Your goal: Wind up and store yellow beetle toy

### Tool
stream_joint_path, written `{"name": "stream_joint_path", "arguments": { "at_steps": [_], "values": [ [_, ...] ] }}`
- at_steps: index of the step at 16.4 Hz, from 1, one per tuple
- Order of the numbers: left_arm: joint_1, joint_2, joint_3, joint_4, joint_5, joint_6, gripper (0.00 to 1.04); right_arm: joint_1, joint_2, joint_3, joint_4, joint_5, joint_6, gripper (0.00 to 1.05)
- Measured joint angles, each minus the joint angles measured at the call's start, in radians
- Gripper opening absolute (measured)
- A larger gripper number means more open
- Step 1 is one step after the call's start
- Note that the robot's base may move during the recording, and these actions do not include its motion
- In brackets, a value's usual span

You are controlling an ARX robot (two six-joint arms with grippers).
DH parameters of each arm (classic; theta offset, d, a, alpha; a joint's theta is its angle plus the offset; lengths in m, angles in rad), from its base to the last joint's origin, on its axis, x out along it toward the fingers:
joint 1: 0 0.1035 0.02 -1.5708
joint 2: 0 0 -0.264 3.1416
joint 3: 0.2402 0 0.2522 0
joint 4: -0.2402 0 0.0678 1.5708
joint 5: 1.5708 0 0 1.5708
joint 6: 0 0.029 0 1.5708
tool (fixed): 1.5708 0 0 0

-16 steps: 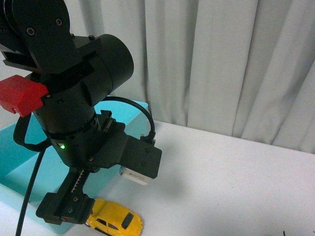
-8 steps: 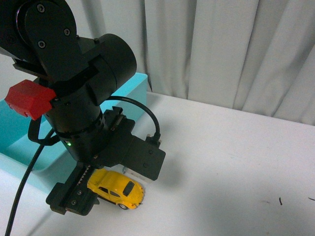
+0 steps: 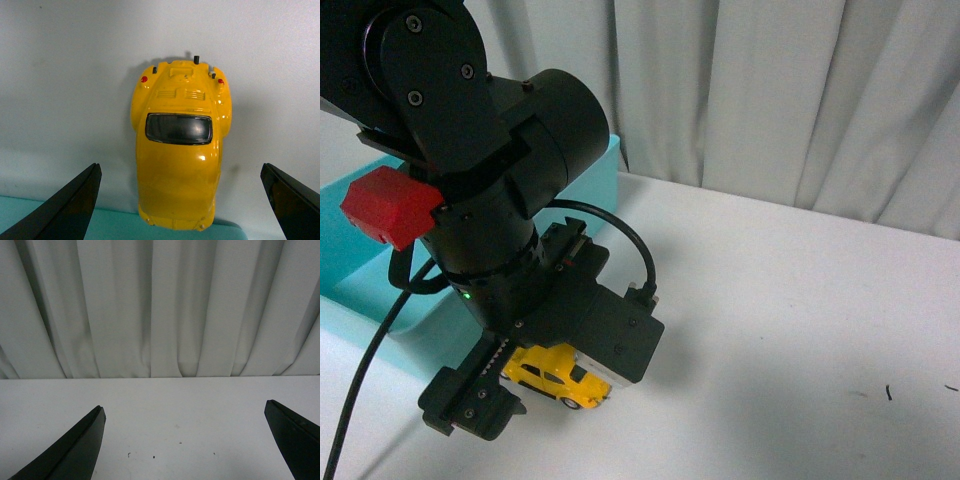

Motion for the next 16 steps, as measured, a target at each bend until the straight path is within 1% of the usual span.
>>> {"name": "stream_joint_path", "arguments": {
  "at_steps": [3, 4, 6, 8, 9, 10, 13, 14, 16],
  "values": [
    [0.000, 0.014, 0.000, 0.031, -0.012, -0.027, 0.97, 0.000, 0.000, 0.000, 0.000, 0.000, 0.000, 0.98],
    [-0.002, 0.021, 0.000, 0.039, -0.011, -0.025, 0.88, 0.000, 0.000, 0.000, 0.000, 0.000, 0.000, 0.98],
    [-0.009, 0.026, 0.000, 0.048, -0.011, -0.021, 0.65, 0.000, 0.000, 0.000, 0.000, 0.000, 0.000, 0.98],
    [-0.012, 0.025, -0.001, 0.051, -0.021, -0.045, 0.46, 0.000, 0.000, 0.000, 0.000, 0.000, 0.000, 0.98],
    [-0.014, 0.022, -0.003, 0.054, -0.021, -0.048, 0.41, 0.000, 0.000, 0.000, 0.000, 0.000, 0.000, 0.98],
    [-0.029, 0.019, -0.004, 0.052, -0.007, -0.006, 0.40, 0.000, 0.000, 0.000, 0.000, 0.000, 0.000, 0.98],
    [-0.106, 0.012, 0.003, 0.000, 0.045, 0.190, 0.40, 0.000, 0.000, 0.000, 0.000, 0.000, 0.000, 0.98],
    [-0.129, 0.006, 0.015, -0.031, 0.060, 0.203, 0.40, 0.000, 0.000, 0.000, 0.000, 0.000, 0.000, 0.98],
    [-0.164, 0.000, 0.056, -0.080, 0.085, 0.153, 0.40, 0.000, 0.000, 0.000, 0.000, 0.000, 0.000, 0.98]
  ]
}}
